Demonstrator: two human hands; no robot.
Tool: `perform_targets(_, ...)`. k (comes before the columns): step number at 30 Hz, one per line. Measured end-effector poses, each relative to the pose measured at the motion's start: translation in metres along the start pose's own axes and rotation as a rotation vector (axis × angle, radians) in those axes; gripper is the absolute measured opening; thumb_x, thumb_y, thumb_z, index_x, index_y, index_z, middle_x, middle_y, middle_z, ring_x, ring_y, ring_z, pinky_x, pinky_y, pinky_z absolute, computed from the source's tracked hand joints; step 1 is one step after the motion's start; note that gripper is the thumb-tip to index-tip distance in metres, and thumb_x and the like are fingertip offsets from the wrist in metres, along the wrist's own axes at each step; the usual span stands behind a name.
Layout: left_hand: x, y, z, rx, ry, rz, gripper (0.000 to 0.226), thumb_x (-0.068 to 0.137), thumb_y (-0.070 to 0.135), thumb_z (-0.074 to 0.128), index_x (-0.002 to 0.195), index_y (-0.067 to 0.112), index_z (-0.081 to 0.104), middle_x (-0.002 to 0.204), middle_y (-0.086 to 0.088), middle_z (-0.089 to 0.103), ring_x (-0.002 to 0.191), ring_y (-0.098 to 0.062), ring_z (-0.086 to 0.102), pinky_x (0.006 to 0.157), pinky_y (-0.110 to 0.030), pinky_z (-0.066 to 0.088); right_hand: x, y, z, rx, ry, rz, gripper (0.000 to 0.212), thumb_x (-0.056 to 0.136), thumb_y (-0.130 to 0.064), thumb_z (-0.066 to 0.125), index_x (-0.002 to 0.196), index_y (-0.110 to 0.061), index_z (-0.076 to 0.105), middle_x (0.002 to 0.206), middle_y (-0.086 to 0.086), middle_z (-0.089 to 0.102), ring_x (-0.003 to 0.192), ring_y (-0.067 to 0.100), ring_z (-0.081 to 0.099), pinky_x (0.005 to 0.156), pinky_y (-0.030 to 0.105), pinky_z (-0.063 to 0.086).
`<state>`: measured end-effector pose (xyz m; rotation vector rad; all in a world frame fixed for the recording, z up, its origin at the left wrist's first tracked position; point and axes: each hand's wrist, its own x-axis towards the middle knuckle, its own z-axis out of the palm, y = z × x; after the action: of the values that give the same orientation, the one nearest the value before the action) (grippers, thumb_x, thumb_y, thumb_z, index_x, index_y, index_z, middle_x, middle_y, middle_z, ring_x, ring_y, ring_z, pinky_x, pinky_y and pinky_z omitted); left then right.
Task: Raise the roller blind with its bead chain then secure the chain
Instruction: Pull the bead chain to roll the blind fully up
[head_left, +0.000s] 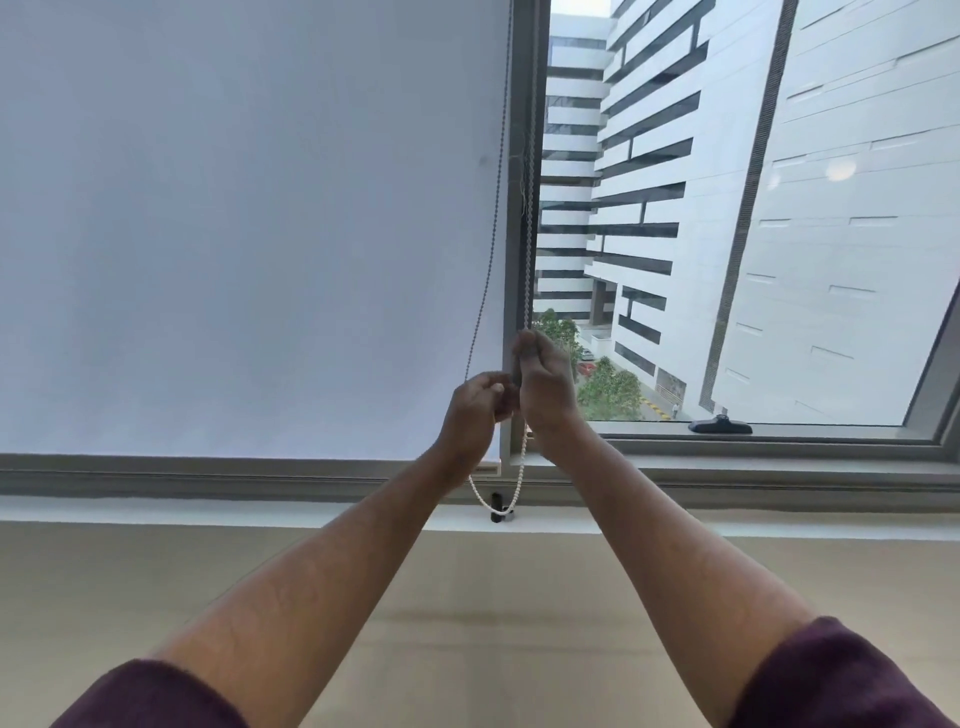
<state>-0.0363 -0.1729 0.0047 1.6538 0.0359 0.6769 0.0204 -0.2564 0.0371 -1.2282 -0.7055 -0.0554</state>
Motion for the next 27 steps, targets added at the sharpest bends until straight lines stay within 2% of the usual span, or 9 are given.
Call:
perform_targets(2, 0.011, 0.016, -0.002, -0.035, 0.034, 0.041, 0.04, 0.105, 0.015, 0.033, 0.102, -0.01, 0.064, 0.093, -0.023, 0.064, 0.09, -0.027, 0.061, 0.083, -0.034, 0.055, -0.001, 0.011, -0.002, 0.027, -0.019, 0.005, 0.041, 0.106, -0.001, 0.038, 0.07, -0.017, 0.052, 0.055, -0.007, 0.046, 0.052, 0.009, 0.041, 0.05, 0.025, 0.036)
perform_targets(6, 0.031, 0.048, 0.003, -0.089, 0.05, 0.034, 0.035, 0.109, 0.02, 0.033, 0.108, 0.011, 0.067, 0.109, -0.019, 0.072, 0.098, -0.023, 0.069, 0.081, -0.027, 0.056, -0.005, 0.026, 0.001, 0.031, -0.015, 0.016, 0.034, 0.109, -0.006, 0.038, 0.079, -0.012, 0.052, 0.057, -0.006, 0.041, 0.053, 0.006, 0.033, 0.051, 0.024, 0.026)
perform_targets(10, 0.044, 0.075, 0.013, -0.116, 0.004, 0.071, 0.035, 0.109, 0.016, 0.031, 0.12, 0.005, 0.063, 0.101, -0.012, 0.073, 0.092, -0.023, 0.07, 0.076, -0.025, 0.056, -0.012, 0.034, 0.002, -0.042, -0.024, 0.004, 0.04, 0.108, -0.008, 0.038, 0.073, -0.021, 0.05, 0.049, -0.014, 0.039, 0.046, 0.003, 0.029, 0.046, 0.02, 0.025)
perform_targets(13, 0.049, 0.091, 0.023, -0.173, -0.009, 0.058, 0.037, 0.11, 0.018, 0.029, 0.121, 0.001, 0.06, 0.087, -0.009, 0.07, 0.072, -0.019, 0.069, 0.068, -0.029, 0.056, -0.019, 0.039, 0.0, -0.064, -0.024, 0.001, 0.043, 0.107, -0.007, 0.037, 0.069, -0.024, 0.048, 0.051, -0.011, 0.036, 0.047, 0.005, 0.028, 0.046, 0.021, 0.024)
perform_targets(16, 0.049, 0.09, 0.029, -0.179, 0.032, 0.039, 0.038, 0.109, 0.023, 0.029, 0.094, 0.009, 0.061, 0.059, 0.001, 0.048, 0.046, -0.011, 0.04, 0.049, -0.029, 0.034, -0.023, 0.044, -0.005, -0.087, -0.026, -0.002, 0.041, 0.108, -0.009, 0.036, 0.07, -0.021, 0.048, 0.054, -0.002, 0.036, 0.05, 0.012, 0.028, 0.048, 0.029, 0.024)
perform_targets(19, 0.044, 0.076, 0.029, -0.114, 0.131, 0.08, 0.044, 0.107, 0.031, 0.034, 0.066, 0.019, 0.046, 0.053, 0.001, 0.036, 0.044, -0.015, 0.029, 0.046, -0.029, 0.025, -0.029, 0.049, -0.01, -0.131, -0.079, 0.017, 0.039, 0.109, -0.011, 0.037, 0.072, -0.019, 0.048, 0.056, 0.0, 0.037, 0.051, 0.013, 0.03, 0.048, 0.033, 0.026)
perform_targets(23, 0.032, 0.054, 0.031, -0.165, 0.157, 0.077, 0.049, 0.104, 0.035, 0.038, 0.055, 0.025, 0.038, 0.047, 0.003, 0.031, 0.04, -0.014, 0.023, 0.041, -0.026, 0.02, -0.031, 0.049, -0.021, -0.212, -0.215, 0.118, 0.036, 0.107, -0.004, 0.039, 0.074, -0.014, 0.05, 0.06, 0.002, 0.041, 0.055, 0.014, 0.034, 0.05, 0.03, 0.029)
perform_targets(25, 0.025, 0.042, 0.034, -0.146, 0.153, 0.078, 0.049, 0.103, 0.035, 0.038, 0.056, 0.025, 0.038, 0.046, 0.005, 0.031, 0.039, -0.012, 0.023, 0.04, -0.025, 0.021, -0.023, 0.043, -0.032, -0.229, -0.293, 0.163, 0.024, 0.101, 0.004, 0.047, 0.08, -0.002, 0.057, 0.063, 0.005, 0.048, 0.056, 0.016, 0.041, 0.05, 0.022, 0.035)
perform_targets(27, 0.02, 0.029, 0.037, -0.084, 0.163, 0.085, 0.049, 0.104, 0.034, 0.037, 0.057, 0.023, 0.04, 0.046, 0.006, 0.033, 0.04, -0.01, 0.027, 0.042, -0.027, 0.025, -0.015, 0.031, -0.045, -0.229, -0.373, 0.173, 0.006, 0.087, 0.01, 0.057, 0.09, 0.008, 0.062, 0.068, 0.006, 0.06, 0.06, 0.015, 0.057, 0.059, 0.02, 0.049)
